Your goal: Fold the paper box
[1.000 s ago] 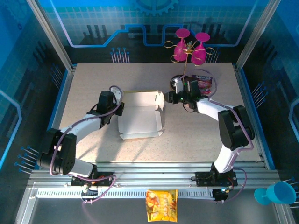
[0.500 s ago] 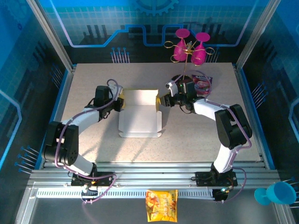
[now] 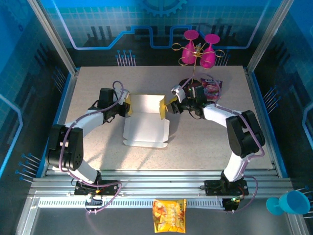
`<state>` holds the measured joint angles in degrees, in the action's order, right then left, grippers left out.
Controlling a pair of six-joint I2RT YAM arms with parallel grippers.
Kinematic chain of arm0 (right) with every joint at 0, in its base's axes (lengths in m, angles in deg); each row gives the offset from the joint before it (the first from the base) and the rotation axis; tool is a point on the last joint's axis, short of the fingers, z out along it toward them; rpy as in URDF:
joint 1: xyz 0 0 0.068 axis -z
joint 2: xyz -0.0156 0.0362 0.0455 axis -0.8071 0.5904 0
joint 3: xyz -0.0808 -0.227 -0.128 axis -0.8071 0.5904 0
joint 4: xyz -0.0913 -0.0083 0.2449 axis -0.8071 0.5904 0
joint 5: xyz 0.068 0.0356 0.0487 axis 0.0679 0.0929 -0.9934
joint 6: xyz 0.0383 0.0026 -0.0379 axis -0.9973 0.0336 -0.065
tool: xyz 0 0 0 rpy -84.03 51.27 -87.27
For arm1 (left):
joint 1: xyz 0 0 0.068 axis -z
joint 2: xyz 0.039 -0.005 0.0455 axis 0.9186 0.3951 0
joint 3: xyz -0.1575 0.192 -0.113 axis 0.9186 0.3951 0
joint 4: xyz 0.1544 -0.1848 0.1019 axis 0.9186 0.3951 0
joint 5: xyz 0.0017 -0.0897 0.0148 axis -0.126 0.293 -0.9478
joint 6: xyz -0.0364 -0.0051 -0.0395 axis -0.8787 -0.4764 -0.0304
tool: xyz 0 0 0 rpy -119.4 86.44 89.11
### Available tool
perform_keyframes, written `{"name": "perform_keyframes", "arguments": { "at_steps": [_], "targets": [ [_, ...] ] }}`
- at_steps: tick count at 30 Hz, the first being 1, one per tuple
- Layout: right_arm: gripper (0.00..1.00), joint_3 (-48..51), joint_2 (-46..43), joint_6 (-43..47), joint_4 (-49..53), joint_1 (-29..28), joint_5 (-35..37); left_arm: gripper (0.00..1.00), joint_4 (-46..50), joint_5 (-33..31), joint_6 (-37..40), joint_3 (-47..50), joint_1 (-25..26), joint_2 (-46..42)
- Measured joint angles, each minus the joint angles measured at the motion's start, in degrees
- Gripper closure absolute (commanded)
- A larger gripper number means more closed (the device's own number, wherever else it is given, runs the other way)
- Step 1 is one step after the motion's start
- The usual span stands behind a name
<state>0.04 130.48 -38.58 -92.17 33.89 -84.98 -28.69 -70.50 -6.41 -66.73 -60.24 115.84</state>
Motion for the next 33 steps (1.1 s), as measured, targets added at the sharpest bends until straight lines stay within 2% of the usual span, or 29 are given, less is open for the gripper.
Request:
{"name": "perform_keyframes", "arguments": {
  "at_steps": [9,23,33],
  "targets": [
    [0.49,0.42,-4.07,3.56,4.24,-0.04,-2.86,1.0,0.22,1.46,0.02,-1.01,0.0,0.17],
    [0.48,3.74,-8.2,6.47,8.2,-0.44,-2.71,1.0,1.25,1.46,0.17,-1.01,0.07,0.17],
    [0.46,3.28,-6.78,6.36,8.07,-0.48,-2.54,1.0,1.49,1.44,0.42,-1.64,0.55,0.2]
  ]
}}
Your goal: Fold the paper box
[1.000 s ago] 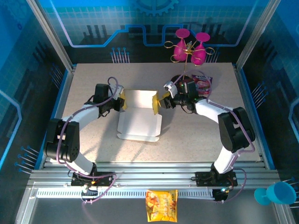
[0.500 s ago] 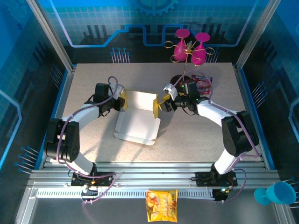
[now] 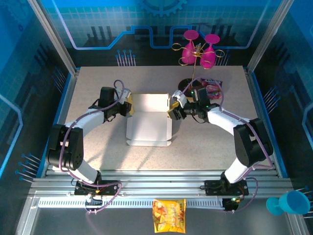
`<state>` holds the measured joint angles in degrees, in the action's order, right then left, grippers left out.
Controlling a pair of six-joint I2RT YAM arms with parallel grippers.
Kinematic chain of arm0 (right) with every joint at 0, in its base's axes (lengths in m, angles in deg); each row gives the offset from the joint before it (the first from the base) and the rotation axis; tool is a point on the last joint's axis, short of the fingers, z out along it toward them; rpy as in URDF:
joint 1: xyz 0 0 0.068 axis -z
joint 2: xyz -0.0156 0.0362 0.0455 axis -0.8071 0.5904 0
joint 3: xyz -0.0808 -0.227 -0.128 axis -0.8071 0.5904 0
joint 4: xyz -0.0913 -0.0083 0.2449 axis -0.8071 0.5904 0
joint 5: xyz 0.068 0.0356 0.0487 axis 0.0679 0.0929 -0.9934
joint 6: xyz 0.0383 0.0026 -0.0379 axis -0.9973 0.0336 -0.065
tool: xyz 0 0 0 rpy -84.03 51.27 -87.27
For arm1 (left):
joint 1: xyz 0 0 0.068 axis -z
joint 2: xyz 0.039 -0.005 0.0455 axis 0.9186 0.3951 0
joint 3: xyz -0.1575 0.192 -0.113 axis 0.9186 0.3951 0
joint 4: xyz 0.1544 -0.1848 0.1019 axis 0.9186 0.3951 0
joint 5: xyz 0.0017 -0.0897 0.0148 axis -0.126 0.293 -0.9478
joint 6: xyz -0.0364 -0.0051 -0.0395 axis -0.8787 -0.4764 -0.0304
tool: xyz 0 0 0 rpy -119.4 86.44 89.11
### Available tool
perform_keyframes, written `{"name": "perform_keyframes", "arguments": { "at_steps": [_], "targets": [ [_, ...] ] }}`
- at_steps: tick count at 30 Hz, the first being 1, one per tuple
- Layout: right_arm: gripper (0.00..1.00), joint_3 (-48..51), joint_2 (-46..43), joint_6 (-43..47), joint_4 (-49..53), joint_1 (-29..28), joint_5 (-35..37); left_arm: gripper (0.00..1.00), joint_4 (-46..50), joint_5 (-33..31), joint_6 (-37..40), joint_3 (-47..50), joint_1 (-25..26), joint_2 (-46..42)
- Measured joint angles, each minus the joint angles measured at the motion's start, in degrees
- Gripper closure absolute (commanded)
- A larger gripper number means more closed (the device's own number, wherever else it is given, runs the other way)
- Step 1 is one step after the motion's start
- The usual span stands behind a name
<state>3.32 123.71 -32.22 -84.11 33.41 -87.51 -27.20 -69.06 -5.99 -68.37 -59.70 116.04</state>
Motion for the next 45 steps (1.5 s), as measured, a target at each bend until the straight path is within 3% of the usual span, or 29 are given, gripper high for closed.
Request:
{"name": "perform_keyframes", "arguments": {
  "at_steps": [7,11,17,24,33,45],
  "targets": [
    [0.41,0.79,-3.69,-1.73,-0.55,0.98,-1.62,1.0,0.39,-0.2,0.0,-0.87,0.0,0.13],
    [0.41,3.93,-8.11,-5.05,-4.02,4.87,-3.3,1.0,0.48,-0.2,0.2,-0.87,0.0,0.13],
    [0.43,4.74,-7.91,-9.7,-8.33,10.34,-4.98,1.0,1.14,-0.2,1.11,-0.87,0.0,0.17],
    [0.59,3.82,-5.73,-10.38,-8.17,10.34,-4.57,1.0,1.29,-0.2,1.11,-0.9,0.0,0.39],
    [0.59,-0.55,0.79,-6.08,-3.61,7.85,-4.09,1.0,1.29,-0.2,1.11,-1.73,0.0,0.5],
    [0.57,-3.04,2.62,-1.55,-2.49,3.39,-1.55,1.0,1.31,-0.2,1.25,-1.92,0.0,0.5]
  ]
}}
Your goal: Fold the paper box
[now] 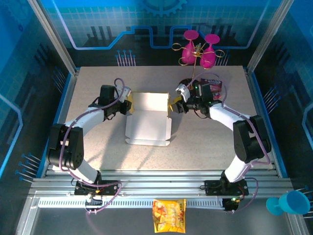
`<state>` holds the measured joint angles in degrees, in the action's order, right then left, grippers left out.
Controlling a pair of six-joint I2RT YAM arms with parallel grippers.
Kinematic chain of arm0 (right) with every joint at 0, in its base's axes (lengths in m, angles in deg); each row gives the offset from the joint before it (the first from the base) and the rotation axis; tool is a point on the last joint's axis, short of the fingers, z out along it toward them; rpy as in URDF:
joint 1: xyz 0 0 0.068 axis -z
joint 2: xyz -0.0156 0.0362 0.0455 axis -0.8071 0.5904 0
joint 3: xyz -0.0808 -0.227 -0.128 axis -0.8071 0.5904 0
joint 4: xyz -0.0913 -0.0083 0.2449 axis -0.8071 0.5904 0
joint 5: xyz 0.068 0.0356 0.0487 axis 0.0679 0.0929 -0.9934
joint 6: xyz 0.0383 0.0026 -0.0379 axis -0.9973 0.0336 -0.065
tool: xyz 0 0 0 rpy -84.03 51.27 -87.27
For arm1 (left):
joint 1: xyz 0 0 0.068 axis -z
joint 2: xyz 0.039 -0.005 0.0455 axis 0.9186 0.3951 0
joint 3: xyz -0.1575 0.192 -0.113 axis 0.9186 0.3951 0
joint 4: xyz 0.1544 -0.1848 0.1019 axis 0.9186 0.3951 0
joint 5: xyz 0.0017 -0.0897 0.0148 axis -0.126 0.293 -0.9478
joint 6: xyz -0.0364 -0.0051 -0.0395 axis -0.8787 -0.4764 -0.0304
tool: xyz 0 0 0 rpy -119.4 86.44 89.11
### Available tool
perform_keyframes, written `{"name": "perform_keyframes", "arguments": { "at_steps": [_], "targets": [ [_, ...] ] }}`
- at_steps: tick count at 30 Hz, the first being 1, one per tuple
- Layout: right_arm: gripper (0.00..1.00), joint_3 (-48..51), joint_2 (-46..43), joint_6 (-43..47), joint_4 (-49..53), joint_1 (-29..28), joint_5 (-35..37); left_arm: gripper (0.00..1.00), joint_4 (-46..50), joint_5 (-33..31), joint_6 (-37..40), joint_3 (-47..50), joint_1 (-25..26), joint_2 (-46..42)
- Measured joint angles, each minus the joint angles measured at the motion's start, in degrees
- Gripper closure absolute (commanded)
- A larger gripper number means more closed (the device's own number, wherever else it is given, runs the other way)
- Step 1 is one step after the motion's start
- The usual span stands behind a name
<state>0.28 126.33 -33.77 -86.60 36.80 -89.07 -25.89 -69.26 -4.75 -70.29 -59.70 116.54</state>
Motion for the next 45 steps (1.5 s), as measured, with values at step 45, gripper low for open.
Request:
{"name": "perform_keyframes", "arguments": {
  "at_steps": [45],
  "targets": [
    [0.65,-13.03,13.07,-6.64,0.13,-5.79,13.62,1.0,1.38,-2.14,0.24,-0.02,0.0,0.07]
  ]
}}
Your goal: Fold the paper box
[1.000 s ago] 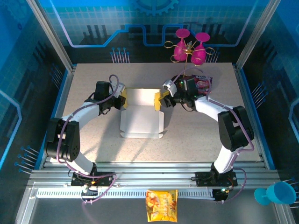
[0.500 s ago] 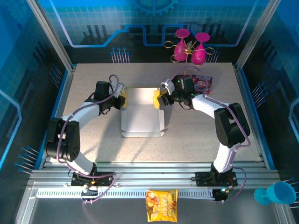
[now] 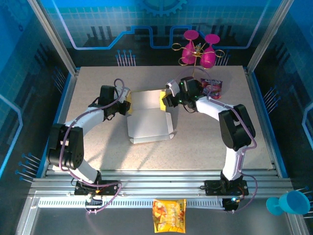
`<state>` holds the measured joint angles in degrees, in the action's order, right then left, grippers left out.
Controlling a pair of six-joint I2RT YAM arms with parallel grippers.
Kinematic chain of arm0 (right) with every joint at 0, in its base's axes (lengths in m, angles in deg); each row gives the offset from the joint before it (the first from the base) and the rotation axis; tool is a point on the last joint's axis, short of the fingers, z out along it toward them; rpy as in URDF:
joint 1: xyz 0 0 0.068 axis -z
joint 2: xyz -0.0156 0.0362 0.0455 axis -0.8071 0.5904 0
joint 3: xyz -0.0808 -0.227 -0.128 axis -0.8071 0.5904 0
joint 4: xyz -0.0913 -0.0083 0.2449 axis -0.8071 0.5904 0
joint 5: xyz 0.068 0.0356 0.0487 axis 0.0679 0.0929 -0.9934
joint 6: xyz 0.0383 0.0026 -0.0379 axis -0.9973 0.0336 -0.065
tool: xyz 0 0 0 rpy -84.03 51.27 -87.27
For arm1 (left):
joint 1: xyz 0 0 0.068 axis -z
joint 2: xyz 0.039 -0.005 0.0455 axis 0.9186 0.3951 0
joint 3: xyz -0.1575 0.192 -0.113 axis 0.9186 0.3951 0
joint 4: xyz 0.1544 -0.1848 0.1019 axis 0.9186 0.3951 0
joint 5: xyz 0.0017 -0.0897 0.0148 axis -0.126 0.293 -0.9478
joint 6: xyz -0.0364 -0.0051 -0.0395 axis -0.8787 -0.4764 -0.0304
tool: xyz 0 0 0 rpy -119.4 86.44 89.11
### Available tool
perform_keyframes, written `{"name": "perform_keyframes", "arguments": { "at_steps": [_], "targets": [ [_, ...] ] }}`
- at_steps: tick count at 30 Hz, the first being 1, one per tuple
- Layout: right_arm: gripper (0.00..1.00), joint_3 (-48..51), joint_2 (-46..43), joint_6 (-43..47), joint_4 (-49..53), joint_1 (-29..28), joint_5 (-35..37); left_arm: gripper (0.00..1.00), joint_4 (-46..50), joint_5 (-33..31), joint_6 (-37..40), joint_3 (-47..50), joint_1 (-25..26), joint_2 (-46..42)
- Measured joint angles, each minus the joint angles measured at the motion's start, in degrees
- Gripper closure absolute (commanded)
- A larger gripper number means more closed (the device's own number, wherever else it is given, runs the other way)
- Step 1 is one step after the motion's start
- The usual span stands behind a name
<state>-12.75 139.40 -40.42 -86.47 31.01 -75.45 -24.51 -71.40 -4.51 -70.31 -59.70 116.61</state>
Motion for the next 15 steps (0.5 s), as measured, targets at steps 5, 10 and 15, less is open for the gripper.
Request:
{"name": "perform_keyframes", "arguments": {
  "at_steps": [5,10,15],
  "targets": [
    [0.75,-1.27,1.18,-1.97,-0.07,-0.79,3.13,1.0,0.2,-0.44,0.0,0.0,0.0,0.0],
    [0.92,-2.62,2.78,-4.15,-0.07,-1.7,7.5,1.0,0.5,-0.98,0.0,0.0,-0.02,0.0],
    [1.0,-3.58,4.0,-6.91,-0.07,-3.13,12.44,1.0,1.38,-1.4,0.0,0.0,-0.02,0.0]
  ]
}}
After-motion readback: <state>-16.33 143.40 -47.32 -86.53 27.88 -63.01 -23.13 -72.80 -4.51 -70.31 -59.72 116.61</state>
